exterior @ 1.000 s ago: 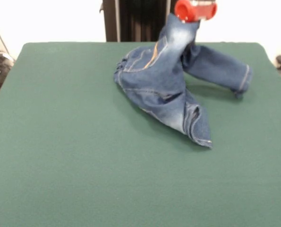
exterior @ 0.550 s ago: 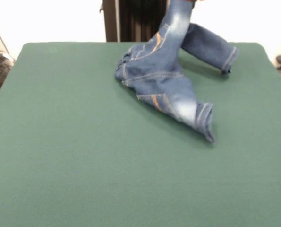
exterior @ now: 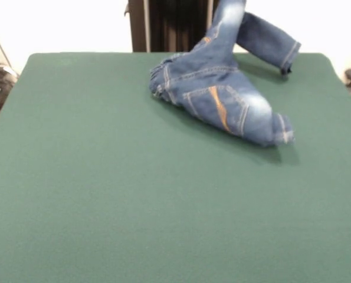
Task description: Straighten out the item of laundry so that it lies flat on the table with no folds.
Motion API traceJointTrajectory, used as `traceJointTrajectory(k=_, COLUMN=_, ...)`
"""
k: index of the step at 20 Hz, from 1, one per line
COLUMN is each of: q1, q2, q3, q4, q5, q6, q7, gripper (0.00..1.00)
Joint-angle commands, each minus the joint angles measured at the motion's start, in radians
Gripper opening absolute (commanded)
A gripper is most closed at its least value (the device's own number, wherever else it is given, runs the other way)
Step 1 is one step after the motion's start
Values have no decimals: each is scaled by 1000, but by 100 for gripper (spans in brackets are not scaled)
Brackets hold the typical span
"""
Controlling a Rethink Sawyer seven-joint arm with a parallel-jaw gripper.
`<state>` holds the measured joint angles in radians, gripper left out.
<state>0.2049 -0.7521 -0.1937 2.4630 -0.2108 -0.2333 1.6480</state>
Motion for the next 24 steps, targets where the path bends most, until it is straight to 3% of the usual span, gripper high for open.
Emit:
traceJointTrajectory(k=1, q1=33, q2=110, q3=28, q4=146, q5=92, q6=-104, q7=386, gripper=0)
traceJointTrajectory(k=7, q1=117, q2=196, q3=73, q4=169, q5=177, q6=-213, q7=510, gripper=0)
traceJointTrajectory(k=12, q1=188, q2=145, q3=146, q4=177, q5=292, q6=-133, q7=578, gripper=0)
traceJointTrajectory(k=20, q1=294, q2=149, q3=190, q4=121, q5=424, q6=-90, q7=664, gripper=0)
traceJointTrajectory(k=24, q1=352, q2=95, q3=184, q4=109, q5=486, q6=-15, q7=657, gripper=0)
